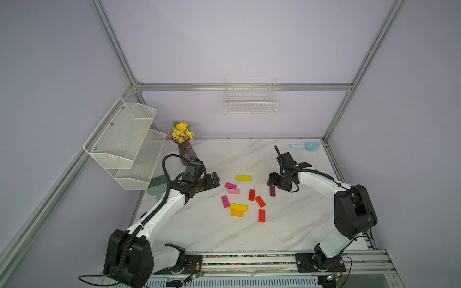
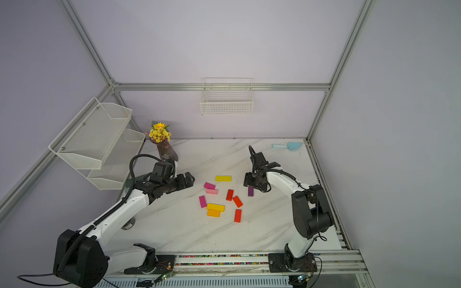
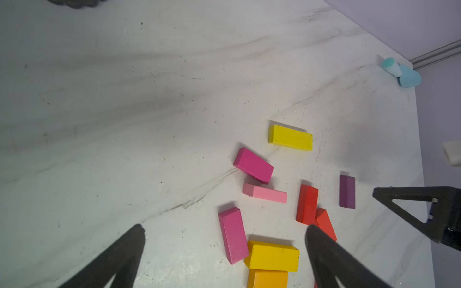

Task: Assemble the letter c with building blocks
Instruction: Adjust the building block at the center of the board.

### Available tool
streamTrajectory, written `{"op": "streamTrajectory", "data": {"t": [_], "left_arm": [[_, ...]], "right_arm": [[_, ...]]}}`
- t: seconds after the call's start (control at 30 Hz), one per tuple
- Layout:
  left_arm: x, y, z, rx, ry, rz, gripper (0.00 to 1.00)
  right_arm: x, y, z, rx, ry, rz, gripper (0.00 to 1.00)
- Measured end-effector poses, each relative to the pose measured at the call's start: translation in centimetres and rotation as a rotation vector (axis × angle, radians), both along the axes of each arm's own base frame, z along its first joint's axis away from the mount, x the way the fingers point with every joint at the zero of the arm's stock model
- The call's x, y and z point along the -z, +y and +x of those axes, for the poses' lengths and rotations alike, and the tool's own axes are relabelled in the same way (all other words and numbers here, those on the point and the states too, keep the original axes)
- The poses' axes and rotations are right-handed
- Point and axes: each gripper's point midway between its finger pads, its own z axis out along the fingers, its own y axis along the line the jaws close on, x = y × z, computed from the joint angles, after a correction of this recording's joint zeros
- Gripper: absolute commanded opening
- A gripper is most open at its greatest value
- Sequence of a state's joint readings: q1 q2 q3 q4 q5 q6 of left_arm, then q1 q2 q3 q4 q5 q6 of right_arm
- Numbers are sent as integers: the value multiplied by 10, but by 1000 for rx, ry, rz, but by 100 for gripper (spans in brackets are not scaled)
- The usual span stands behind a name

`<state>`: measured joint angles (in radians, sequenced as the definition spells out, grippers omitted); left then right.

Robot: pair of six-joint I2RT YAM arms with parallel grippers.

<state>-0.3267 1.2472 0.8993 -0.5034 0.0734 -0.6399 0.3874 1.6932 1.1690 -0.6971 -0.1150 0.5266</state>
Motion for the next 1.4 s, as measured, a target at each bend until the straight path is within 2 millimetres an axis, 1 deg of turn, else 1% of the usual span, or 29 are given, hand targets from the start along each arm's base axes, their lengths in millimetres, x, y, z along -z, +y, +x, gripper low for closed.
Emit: {"op": "streamTrajectory", "data": {"t": [0.1, 0.3, 0.53, 0.7, 0.83, 0.93, 1.0, 1.1, 1.23, 1.3, 1.4], "left_arm": [[2, -9, -7, 2, 28, -26, 100], [7, -6, -12, -17, 64, -18, 100], [0, -2, -10, -31, 71, 8, 100], [-1, 0, -10, -40, 75, 19, 100], [1, 0, -8, -41, 82, 21, 100], [2, -2, -4, -40, 89, 22, 100], [2, -2, -2, -41, 93, 20, 100], [2, -3, 0, -40, 96, 17, 100], [3, -4, 3, -36, 102, 13, 100], [3, -5, 4, -32, 105, 11, 100], [5, -6, 6, -25, 113, 7, 100]], "right_arm": [[3, 15, -15, -55, 19, -26, 74], [4, 41, -32, -152, 16, -45, 69], [16, 61, -45, -240, 38, -84, 65], [23, 66, -46, -264, 55, -114, 65], [22, 61, -40, -249, 41, -155, 64], [17, 54, -30, -221, 14, -184, 64], [13, 46, -21, -186, -1, -198, 64], [10, 28, -7, -115, -11, -214, 64], [13, 4, 4, -46, 1, -244, 64], [18, -3, 6, -30, 15, -254, 64], [25, -8, 6, -23, 37, -263, 63]]}}
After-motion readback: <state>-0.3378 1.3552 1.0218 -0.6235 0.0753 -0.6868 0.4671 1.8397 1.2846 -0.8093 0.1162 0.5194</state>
